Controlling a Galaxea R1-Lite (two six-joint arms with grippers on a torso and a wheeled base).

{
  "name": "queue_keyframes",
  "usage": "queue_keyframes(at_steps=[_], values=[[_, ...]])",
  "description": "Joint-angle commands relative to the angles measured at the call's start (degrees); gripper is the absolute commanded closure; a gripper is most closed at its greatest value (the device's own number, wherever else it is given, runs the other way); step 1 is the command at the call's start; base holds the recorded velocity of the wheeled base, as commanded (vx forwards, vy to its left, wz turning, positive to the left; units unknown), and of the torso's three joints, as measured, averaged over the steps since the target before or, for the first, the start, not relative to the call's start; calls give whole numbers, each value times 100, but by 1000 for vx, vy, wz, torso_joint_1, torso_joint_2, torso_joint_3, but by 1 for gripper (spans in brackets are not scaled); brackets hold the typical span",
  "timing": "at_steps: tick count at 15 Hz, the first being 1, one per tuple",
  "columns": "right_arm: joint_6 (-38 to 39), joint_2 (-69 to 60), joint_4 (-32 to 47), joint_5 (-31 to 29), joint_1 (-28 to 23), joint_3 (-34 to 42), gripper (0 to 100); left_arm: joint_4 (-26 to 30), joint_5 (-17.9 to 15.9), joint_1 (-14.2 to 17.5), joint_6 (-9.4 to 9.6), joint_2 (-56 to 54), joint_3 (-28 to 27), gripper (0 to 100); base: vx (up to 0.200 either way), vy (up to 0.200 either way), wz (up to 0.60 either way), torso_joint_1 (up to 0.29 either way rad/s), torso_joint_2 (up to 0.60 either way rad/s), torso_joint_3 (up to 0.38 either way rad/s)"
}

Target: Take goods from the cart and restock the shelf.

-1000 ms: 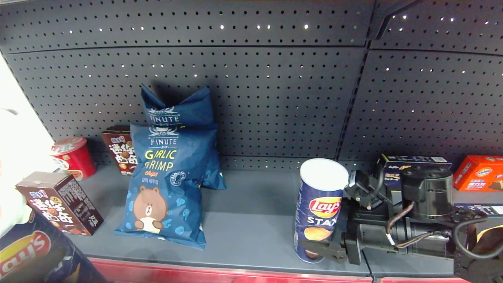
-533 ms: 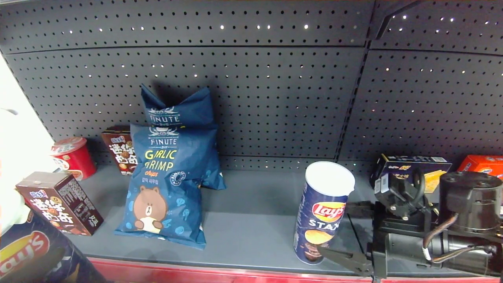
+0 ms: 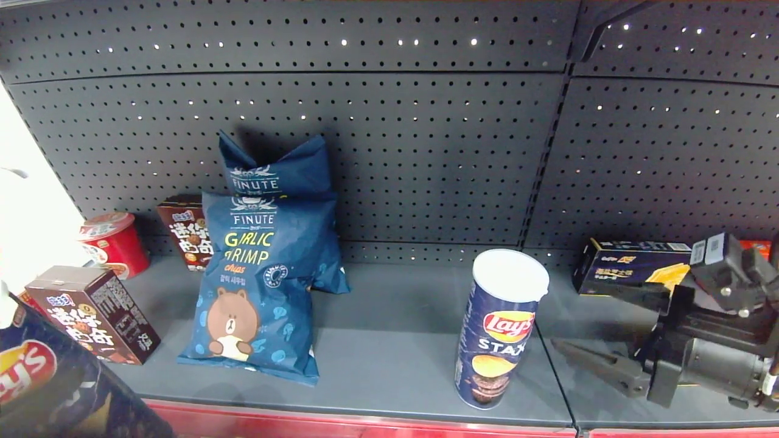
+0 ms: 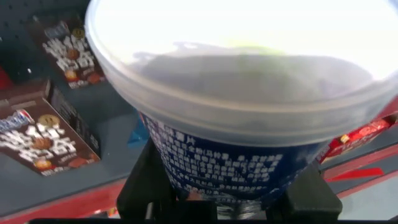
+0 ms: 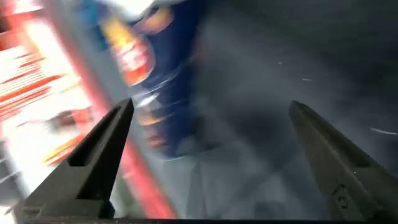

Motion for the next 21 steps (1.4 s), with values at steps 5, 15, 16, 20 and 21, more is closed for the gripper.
queue_keyframes(at_steps=[5, 15, 16, 20, 21], values=[[207, -1116, 1087, -919, -5, -535, 0, -50, -243, -1078, -29, 1579, -1521, 100, 0, 0, 0, 0, 0, 0], [391, -1652, 1246, -1244, -14, -315, 0, -1439, -1042, -1315, 33, 4893, -2831, 100, 0, 0, 0, 0, 0, 0], [453, -1643, 1246, -1218, -22, -333, 0, -1641, -1122, -1324, 33, 5139, -2919, 100, 0, 0, 0, 0, 0, 0], [523, -1608, 1246, -1209, 4, -377, 0, -2142, -1596, -1394, 182, 5903, -3270, 100, 0, 0, 0, 0, 0, 0], [532, -1599, 1246, -1200, 4, -377, 0, -2186, -1675, -1394, 182, 5982, -3332, 100, 0, 0, 0, 0, 0, 0]])
